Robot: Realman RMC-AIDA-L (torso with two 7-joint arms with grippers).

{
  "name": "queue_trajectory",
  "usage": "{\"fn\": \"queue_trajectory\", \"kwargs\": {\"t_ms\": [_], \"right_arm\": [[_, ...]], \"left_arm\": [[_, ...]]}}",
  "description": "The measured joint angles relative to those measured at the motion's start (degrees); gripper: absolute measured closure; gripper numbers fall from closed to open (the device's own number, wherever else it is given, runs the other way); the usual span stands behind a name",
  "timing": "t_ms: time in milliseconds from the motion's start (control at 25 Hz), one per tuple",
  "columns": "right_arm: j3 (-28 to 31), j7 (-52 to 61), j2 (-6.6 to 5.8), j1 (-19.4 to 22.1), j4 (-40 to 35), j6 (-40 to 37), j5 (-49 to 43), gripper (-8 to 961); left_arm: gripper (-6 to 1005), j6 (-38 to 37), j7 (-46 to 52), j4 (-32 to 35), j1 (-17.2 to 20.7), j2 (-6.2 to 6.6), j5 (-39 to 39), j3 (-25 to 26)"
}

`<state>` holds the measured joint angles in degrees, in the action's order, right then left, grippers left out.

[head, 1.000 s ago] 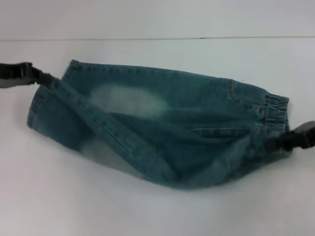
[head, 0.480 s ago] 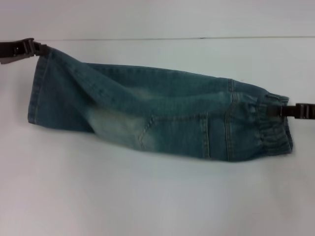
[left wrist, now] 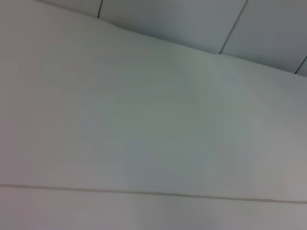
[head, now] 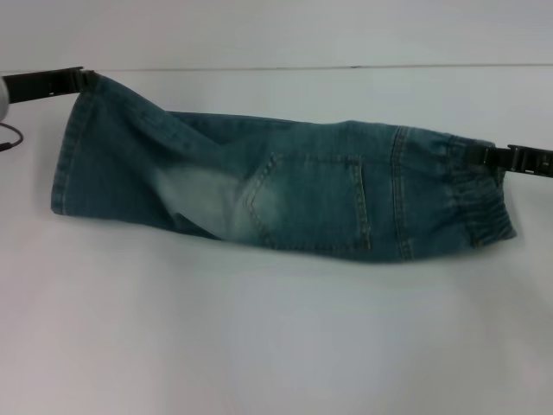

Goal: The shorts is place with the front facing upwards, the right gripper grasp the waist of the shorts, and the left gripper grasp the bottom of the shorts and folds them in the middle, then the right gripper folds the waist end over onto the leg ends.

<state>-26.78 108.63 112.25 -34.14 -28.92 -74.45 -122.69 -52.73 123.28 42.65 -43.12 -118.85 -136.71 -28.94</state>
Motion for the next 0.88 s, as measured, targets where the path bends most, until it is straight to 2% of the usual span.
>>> {"fn": "queue_trajectory", "kwargs": {"t_ms": [40,120,320,600,880], "right_arm": [[-0.05,-0.31,0.19,-0.03,0.01,0.74,0.35,906],[-0.24,-1.06,0.45,-0.26,0.01,2.67,1.02,906],[-0.42,-2.80,1.19,-0.98,0.06,6.28,1.22,904],[-0.06,-4.29,1.95,-1.19,0.11,9.68,2.04,905],[-0.21,-4.31,1.81,-1.14,0.18,11.22,2.09,905]], "left_arm": [[966,0.00,0.00,0.00,0.00,0.00,0.00,0.00],[966,4.33,-1.45,-0.30,0.18,-0.84,1.45,-2.80],[966,8.05,-3.95,-1.02,0.16,-1.33,3.61,-4.84],[967,11.75,-6.24,-2.52,-0.43,-1.63,5.05,-5.64],[964,13.69,-6.56,-3.88,-0.54,-1.36,5.32,-5.69]]}}
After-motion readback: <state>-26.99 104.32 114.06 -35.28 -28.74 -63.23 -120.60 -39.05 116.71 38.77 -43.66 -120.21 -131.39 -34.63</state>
